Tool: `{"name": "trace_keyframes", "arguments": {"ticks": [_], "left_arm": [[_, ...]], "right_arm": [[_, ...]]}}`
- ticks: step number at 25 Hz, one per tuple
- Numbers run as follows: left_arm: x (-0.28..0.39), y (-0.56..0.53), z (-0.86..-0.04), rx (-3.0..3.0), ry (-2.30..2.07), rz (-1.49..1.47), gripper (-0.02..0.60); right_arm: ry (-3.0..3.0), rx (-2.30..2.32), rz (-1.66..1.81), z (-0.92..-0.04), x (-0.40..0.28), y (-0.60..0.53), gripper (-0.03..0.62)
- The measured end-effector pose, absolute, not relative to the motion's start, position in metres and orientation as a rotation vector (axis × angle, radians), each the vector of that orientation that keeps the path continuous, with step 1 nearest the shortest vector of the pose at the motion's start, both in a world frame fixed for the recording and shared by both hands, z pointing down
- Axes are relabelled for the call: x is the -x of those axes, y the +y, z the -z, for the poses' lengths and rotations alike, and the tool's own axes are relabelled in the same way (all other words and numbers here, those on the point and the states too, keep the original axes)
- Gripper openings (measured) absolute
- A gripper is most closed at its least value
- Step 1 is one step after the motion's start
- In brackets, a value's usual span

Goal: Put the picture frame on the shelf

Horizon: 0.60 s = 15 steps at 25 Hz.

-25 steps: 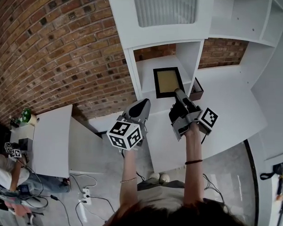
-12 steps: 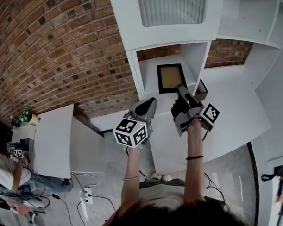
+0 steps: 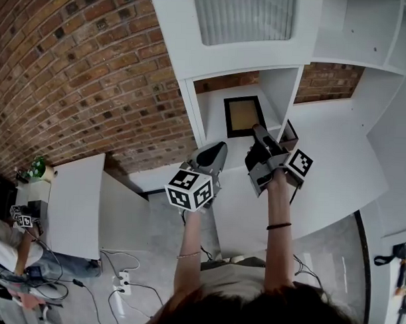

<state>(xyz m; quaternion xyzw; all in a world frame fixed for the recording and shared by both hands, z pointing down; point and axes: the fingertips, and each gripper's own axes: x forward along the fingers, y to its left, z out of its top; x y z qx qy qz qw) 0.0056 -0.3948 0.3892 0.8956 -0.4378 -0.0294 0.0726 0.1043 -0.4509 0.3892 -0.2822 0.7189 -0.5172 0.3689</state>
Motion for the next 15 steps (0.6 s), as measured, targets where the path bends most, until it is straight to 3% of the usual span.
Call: {"name": "trace_keyframes", "arguments": {"ticks": [15], "left_arm": [[-0.002,-0.407,-0.395,-2.662,-1.343,0.087,0.011]], "right_arm": [[1.832,0.76,1.392,-0.407,-0.102,-0.467,0.074]]}}
